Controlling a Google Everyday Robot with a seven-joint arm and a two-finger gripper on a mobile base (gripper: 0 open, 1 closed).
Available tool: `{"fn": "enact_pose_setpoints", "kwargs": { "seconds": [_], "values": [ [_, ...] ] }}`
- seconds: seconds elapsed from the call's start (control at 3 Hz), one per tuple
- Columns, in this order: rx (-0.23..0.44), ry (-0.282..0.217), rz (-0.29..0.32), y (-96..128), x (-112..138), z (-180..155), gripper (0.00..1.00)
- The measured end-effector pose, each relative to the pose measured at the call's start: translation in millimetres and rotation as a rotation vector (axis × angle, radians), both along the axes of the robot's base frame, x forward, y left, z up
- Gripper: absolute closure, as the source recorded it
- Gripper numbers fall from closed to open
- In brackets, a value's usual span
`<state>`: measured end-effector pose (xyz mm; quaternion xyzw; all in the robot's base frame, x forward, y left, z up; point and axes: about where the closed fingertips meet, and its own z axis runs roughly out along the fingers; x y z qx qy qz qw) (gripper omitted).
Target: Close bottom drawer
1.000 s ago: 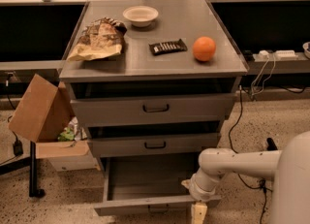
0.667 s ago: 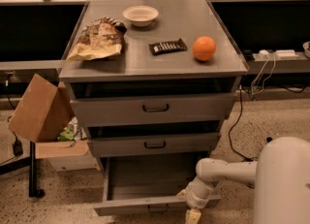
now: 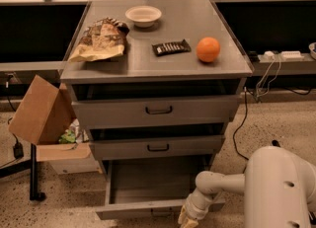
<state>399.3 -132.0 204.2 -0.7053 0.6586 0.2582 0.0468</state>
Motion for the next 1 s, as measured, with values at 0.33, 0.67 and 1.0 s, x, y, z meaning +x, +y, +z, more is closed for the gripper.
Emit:
{"fn": "enact_pose_setpoints", "kwargs": {
  "seconds": [0.33, 0.67, 1.0],
  "values": [
    [-0.018, 0.007, -0.051, -9, 6, -34, 0.83],
    [-0.022, 0.001, -0.130, -25, 20, -67, 1.00],
    [-0.022, -0.007, -0.152, -30, 23, -69, 0.97]
  ]
}}
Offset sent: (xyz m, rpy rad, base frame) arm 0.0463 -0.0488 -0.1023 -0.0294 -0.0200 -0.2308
